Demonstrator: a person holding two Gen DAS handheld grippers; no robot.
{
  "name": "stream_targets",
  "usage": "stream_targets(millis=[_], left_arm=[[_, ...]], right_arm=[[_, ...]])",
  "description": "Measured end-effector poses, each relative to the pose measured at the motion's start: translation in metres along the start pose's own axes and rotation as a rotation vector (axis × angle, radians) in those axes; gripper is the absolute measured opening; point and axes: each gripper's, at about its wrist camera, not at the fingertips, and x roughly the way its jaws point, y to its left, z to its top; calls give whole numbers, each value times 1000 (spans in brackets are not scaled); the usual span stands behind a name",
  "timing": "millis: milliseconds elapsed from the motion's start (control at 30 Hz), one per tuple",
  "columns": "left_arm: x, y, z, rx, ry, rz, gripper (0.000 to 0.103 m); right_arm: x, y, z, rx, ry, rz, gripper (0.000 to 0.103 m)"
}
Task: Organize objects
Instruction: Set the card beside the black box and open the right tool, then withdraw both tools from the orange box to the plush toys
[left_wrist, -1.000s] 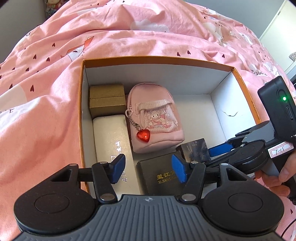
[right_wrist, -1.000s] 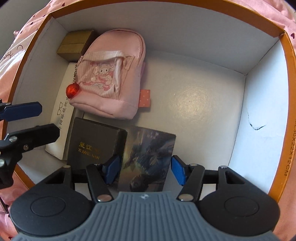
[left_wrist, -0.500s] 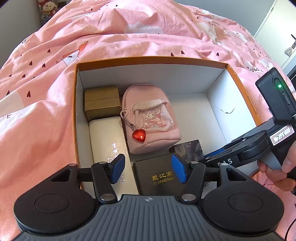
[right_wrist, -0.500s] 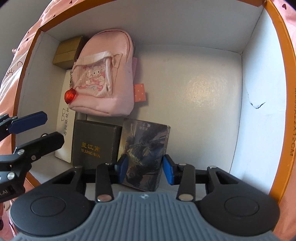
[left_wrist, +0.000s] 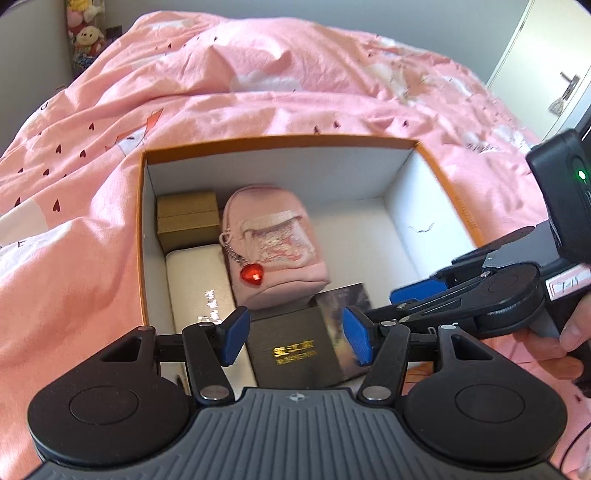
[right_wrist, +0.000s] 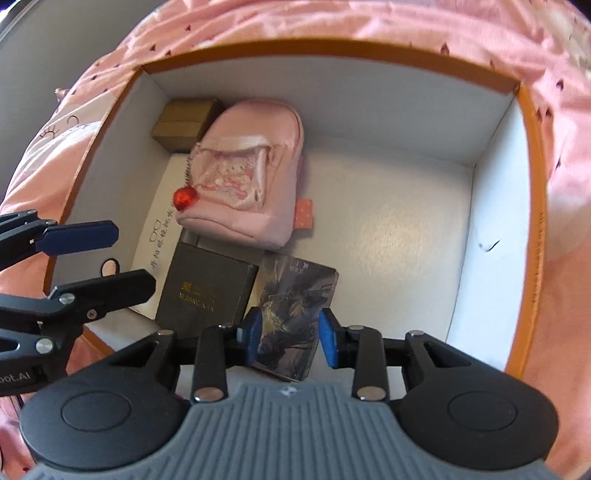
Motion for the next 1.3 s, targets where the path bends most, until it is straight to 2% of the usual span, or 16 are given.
stream_targets(millis=[133,233,400,500,633,733,900,1033,1133,1300], left_arm=[[-28,-12,-14,-6,-62,-62,68],[-44,-20,-28,-7,-81,-91,68],[-64,-30,-57,1,-72,-140,68],[-63,-33,-77,-32,-19,-157,68],[-48,-34,-101,-120,75,-193,68],[-33,-38,-117,-165,157,-195,67],[-17,-50,-132,-162,247,-207,67],[-4,-56,-142,-180,328,-198,67],[2,-61,-147,-187,367,-215,67],[13,-67,-153,-175,427,-197,68]], right_arm=[[-43,14,-22,-75,-174,-39,46],[-72,10,-45,-92,-290,-49,53],[-98,24,-85,-86,-432,-107,58],[-105,26,-113,-64,-472,-126,58],[-104,24,-144,4,-465,-99,60],[-96,23,-161,33,-417,-106,60],[-81,20,-177,55,-335,-198,60],[-78,19,-191,38,-295,-202,60],[-75,17,-201,27,-265,-216,59],[-71,11,-217,22,-211,-226,59]])
